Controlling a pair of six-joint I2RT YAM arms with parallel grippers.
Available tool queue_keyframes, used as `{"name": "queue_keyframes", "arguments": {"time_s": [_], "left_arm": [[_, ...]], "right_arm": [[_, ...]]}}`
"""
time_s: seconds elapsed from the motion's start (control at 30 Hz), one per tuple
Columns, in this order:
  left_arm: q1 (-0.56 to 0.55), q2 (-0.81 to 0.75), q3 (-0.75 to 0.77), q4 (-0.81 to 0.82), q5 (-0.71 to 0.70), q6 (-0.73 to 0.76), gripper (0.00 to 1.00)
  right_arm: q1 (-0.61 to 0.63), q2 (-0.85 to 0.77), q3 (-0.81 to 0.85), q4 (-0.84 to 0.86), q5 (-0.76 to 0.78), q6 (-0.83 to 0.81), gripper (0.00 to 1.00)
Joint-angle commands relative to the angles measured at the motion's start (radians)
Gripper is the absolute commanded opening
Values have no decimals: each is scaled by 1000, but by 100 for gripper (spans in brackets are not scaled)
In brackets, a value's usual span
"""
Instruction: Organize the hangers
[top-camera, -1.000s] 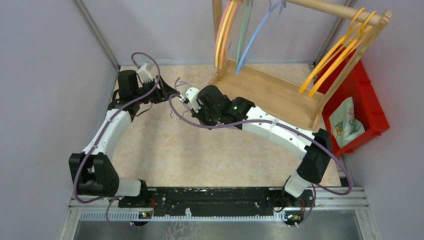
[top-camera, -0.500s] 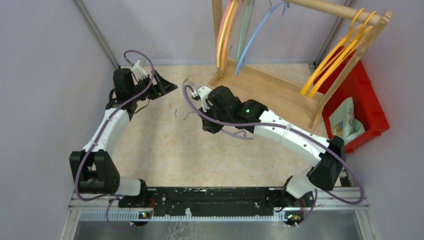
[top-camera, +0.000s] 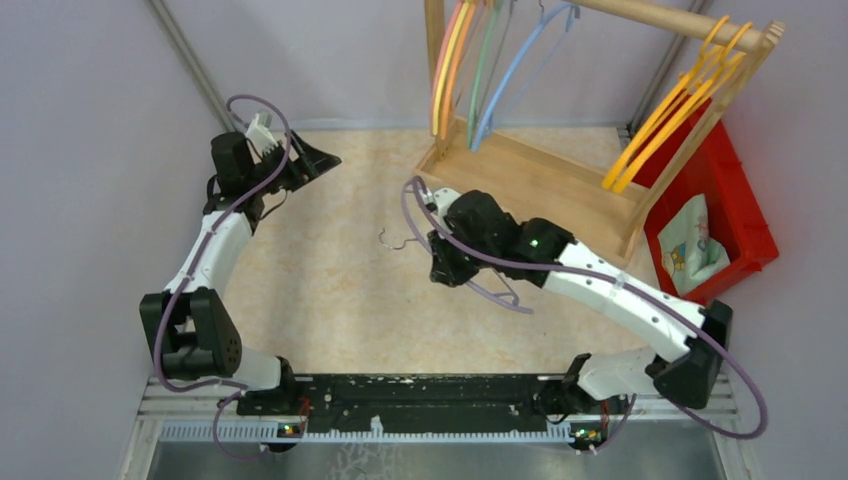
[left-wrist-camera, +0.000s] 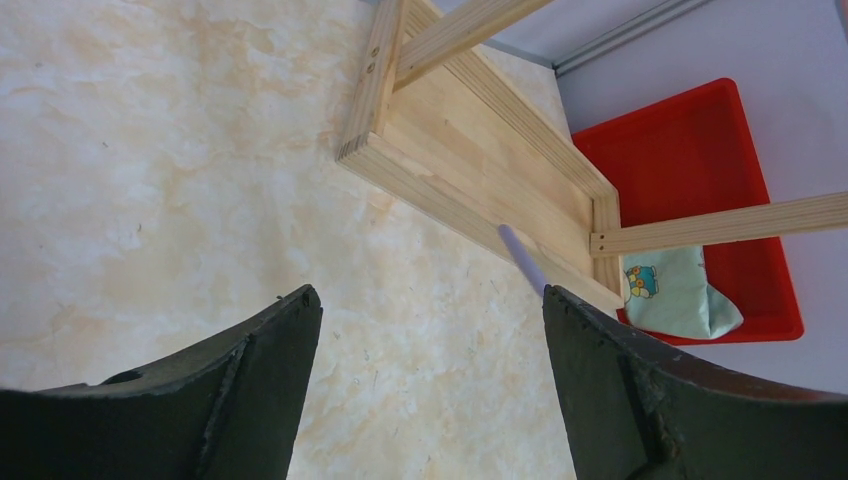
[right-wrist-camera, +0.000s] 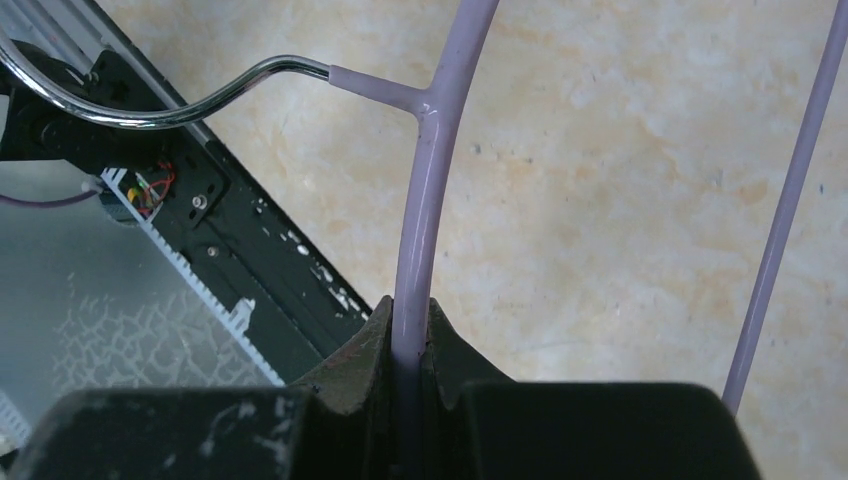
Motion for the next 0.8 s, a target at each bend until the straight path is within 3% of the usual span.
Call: {"name": "queue_keyframes", "arguments": {"time_s": [0.0, 0.47, 0.77], "left_arm": [[1, 0, -39, 54, 28, -13, 86], [-18, 17, -38, 48, 26, -5, 86], [-19, 13, -24, 34, 26, 1, 86]], "right_arm": [[-4, -178, -40, -52, 107, 129, 0], [-6, -375, 71, -194, 604, 415, 0], [-16, -387, 62, 112, 764, 451, 0]]}}
